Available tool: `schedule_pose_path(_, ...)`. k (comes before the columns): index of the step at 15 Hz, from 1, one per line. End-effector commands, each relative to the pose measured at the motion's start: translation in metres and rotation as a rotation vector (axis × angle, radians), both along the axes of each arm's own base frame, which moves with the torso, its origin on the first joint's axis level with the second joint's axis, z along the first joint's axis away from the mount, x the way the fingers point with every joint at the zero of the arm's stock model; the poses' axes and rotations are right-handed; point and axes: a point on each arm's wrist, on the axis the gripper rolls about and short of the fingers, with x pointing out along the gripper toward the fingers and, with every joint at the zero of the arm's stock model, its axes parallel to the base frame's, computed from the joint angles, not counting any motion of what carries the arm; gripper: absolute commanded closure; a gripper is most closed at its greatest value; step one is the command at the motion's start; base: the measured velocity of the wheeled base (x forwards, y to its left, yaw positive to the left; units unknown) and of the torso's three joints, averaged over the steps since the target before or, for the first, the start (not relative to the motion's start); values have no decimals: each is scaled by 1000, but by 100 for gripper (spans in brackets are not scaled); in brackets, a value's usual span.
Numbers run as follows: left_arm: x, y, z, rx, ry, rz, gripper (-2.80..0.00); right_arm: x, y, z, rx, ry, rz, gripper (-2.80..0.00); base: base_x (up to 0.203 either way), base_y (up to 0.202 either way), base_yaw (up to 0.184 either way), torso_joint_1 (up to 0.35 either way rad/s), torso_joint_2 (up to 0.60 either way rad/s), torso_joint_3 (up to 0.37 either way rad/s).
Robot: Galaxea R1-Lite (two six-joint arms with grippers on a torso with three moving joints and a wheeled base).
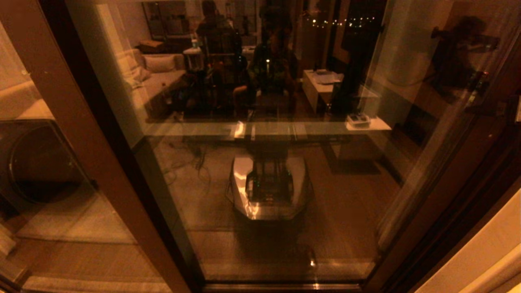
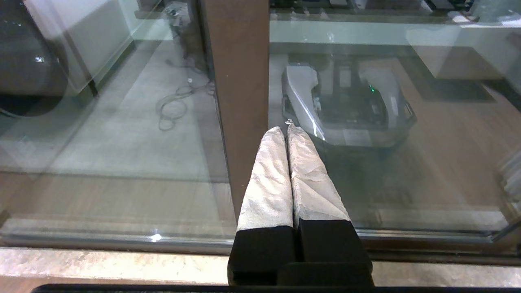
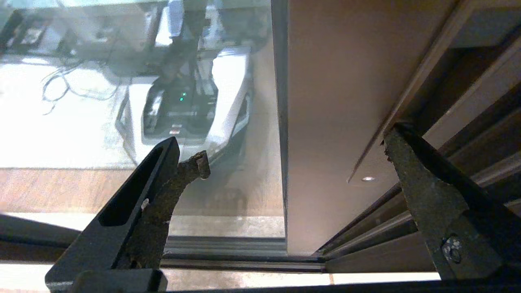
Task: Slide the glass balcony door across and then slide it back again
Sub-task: Open the slid door
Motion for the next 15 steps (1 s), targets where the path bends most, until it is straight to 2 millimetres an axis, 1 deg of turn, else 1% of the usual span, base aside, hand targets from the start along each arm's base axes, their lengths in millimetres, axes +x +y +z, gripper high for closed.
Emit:
schedule_pose_path(1, 0, 0, 0, 0, -1, 1, 0, -3, 7, 0, 4, 3, 23, -280, 0, 0, 0, 0, 0, 0)
schedule_pose_path(5, 0, 0, 0, 0, 0, 1, 0, -7, 11, 3, 3, -4, 32, -280, 0, 0, 0, 0, 0, 0)
schedule_pose_path(9, 0, 0, 0, 0, 0, 1, 0, -16, 24, 9, 38, -15, 50, -280, 0, 0, 0, 0, 0, 0)
schedule_pose_path(12, 0, 0, 0, 0, -1, 1, 0, -18, 24, 11, 34, -22, 48, -280, 0, 0, 0, 0, 0, 0)
schedule_pose_path(15, 0, 0, 0, 0, 0, 1, 0, -35, 26, 25, 14, -68, 28, -280, 0, 0, 0, 0, 0, 0)
